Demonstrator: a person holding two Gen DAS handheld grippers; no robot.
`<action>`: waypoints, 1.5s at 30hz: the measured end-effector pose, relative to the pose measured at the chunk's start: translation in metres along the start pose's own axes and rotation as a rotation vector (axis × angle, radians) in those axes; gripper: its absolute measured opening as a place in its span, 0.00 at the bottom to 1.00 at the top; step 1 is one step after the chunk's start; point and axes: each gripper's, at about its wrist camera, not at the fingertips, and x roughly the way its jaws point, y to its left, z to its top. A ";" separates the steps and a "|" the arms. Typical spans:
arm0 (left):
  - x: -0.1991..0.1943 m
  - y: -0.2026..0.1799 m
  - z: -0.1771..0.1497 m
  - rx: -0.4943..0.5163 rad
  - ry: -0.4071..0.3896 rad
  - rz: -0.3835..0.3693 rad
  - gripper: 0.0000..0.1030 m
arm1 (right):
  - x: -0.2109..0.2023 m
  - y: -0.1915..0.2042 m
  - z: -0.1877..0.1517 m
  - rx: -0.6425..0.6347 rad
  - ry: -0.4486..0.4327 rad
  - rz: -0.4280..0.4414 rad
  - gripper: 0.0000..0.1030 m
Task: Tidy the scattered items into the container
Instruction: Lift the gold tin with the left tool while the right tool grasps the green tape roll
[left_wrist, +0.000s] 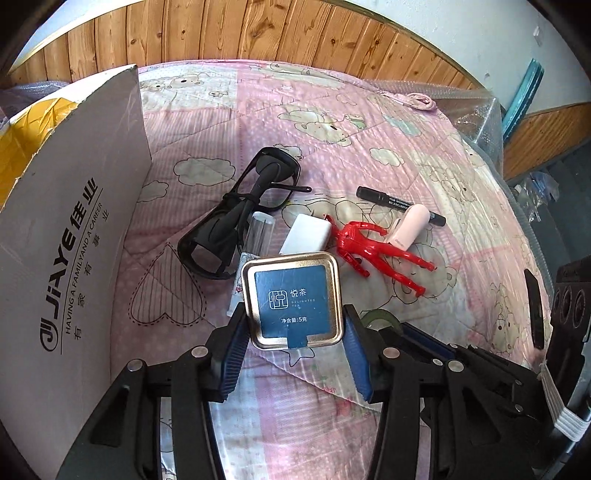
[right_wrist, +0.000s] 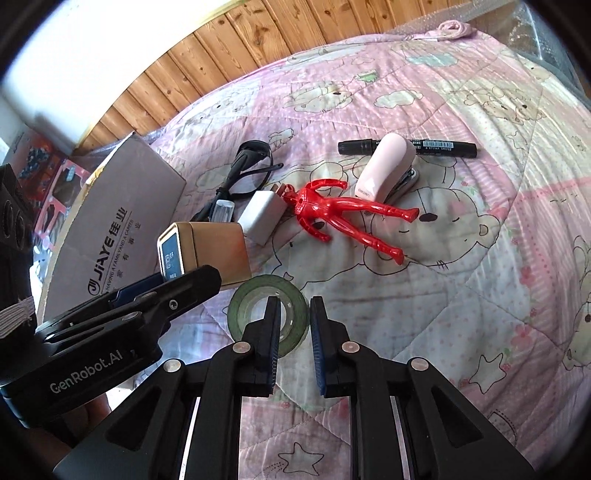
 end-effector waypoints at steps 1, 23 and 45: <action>-0.001 -0.001 -0.001 0.000 0.000 0.004 0.49 | -0.001 0.001 -0.001 -0.003 0.000 0.000 0.16; -0.042 -0.009 -0.020 -0.009 -0.036 -0.012 0.49 | -0.041 0.013 -0.021 -0.042 -0.028 -0.036 0.16; -0.093 -0.002 -0.027 -0.057 -0.119 -0.058 0.49 | -0.082 0.046 -0.025 -0.088 -0.088 -0.039 0.16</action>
